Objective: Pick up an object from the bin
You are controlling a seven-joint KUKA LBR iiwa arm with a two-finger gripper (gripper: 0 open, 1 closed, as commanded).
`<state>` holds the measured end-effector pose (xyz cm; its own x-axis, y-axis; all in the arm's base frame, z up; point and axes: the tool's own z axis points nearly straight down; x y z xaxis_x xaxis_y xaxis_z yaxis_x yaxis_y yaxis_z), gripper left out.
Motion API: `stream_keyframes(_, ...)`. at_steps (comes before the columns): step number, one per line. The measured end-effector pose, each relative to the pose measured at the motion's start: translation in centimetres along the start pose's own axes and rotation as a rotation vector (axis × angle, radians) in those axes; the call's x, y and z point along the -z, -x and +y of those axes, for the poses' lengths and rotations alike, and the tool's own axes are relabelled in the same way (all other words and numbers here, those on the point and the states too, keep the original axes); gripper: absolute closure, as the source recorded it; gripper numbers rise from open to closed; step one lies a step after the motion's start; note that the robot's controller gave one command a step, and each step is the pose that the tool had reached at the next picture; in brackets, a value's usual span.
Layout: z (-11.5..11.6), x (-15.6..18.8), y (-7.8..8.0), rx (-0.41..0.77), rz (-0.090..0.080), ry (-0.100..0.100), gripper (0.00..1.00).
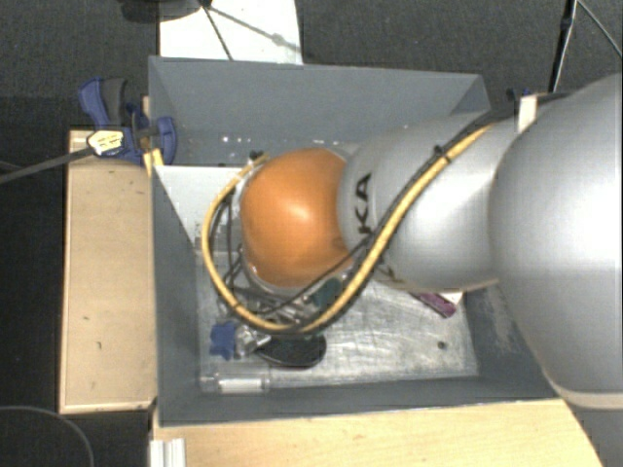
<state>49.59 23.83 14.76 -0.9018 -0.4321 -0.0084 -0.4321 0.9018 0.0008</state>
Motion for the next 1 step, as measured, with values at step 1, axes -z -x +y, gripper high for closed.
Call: stream_keyframes(1,0.67,6.71,0.67,-0.016,-0.002,0.0,1.0)
